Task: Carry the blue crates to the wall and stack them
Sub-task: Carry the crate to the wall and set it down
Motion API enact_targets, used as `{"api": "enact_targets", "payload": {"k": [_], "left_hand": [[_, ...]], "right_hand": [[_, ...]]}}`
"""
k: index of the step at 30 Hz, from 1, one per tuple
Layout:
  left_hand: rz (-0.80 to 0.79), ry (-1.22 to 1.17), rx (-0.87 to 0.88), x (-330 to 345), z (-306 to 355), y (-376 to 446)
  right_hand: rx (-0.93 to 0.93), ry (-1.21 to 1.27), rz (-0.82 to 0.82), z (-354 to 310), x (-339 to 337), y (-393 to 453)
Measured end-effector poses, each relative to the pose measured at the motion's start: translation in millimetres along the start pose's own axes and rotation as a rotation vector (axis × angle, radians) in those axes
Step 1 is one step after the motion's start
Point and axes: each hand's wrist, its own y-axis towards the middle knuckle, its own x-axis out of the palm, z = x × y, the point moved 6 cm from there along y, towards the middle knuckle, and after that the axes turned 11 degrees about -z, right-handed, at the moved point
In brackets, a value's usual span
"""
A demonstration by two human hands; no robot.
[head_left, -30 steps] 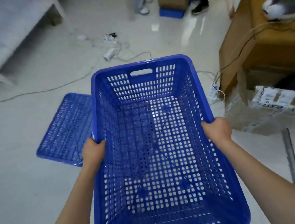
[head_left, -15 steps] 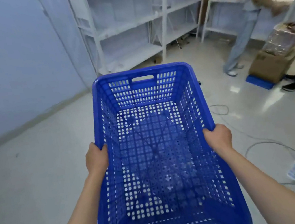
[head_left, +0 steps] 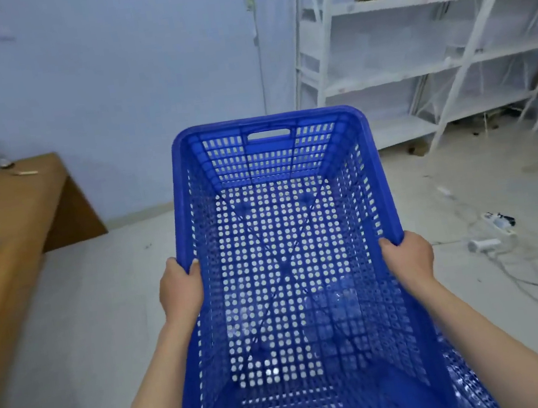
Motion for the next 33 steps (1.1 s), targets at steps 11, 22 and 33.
{"api": "enact_targets", "payload": {"k": [11, 22, 33], "left_hand": [[0.19, 0.032, -0.141, -0.3, 8.3, 211.0], [0.329, -0.033, -0.228, -19.0, 4.7, 451.6], [0.336, -0.129, -0.295, -15.7, -18.5, 718.0]], "right_hand": [[-0.114, 0.073, -0.172, -129.3, 138.9, 225.2], [-0.172, 0.128, -0.226, -294.3, 281.8, 412.5], [-0.086, 0.126, -0.174, -416.5, 437.5, 579.7]]}}
